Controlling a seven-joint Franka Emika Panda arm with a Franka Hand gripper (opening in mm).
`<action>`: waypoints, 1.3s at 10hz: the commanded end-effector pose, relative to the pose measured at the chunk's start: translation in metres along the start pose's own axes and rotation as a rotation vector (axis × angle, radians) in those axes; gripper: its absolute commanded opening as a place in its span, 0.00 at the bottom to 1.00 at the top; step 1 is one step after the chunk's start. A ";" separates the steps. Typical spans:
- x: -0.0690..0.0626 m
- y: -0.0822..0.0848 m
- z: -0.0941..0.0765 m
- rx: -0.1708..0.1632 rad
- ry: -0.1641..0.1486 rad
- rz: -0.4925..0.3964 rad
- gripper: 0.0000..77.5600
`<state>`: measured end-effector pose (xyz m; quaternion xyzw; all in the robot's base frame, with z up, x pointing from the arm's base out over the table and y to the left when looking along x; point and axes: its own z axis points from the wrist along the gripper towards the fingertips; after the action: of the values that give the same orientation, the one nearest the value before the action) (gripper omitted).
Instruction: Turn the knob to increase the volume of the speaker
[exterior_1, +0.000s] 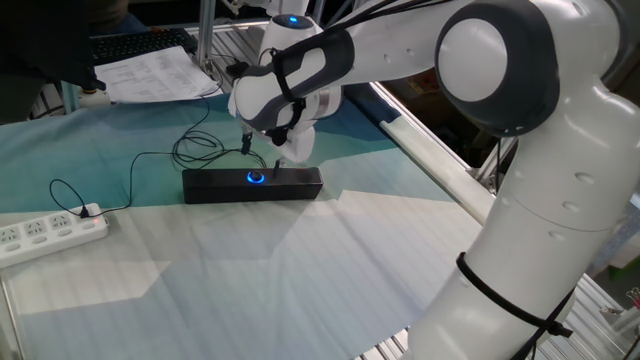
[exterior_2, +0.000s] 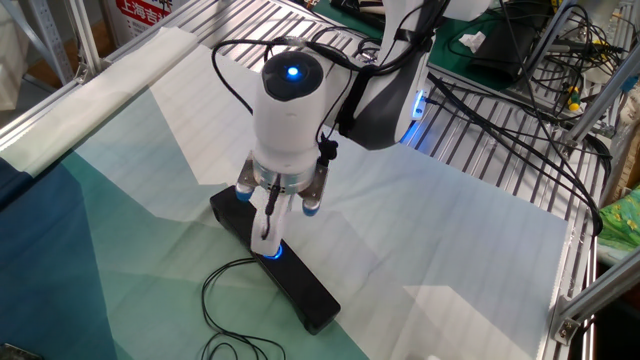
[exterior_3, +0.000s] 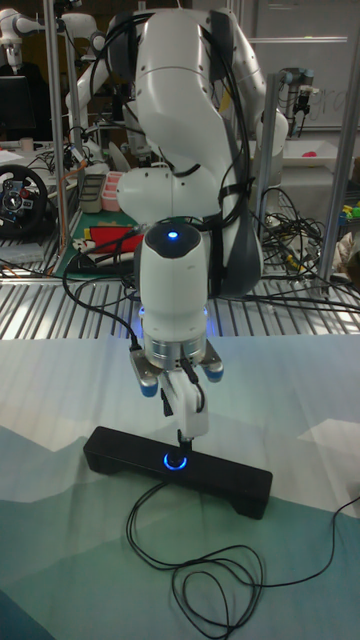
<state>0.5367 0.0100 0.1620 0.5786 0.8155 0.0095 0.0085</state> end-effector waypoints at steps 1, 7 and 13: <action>0.012 -0.006 -0.051 0.140 -0.058 -1.087 1.00; 0.006 -0.011 -0.070 0.132 -0.049 -1.192 1.00; 0.003 -0.010 -0.079 0.131 -0.058 -1.193 1.00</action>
<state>0.5309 0.0113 0.1894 0.3546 0.9348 -0.0176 -0.0074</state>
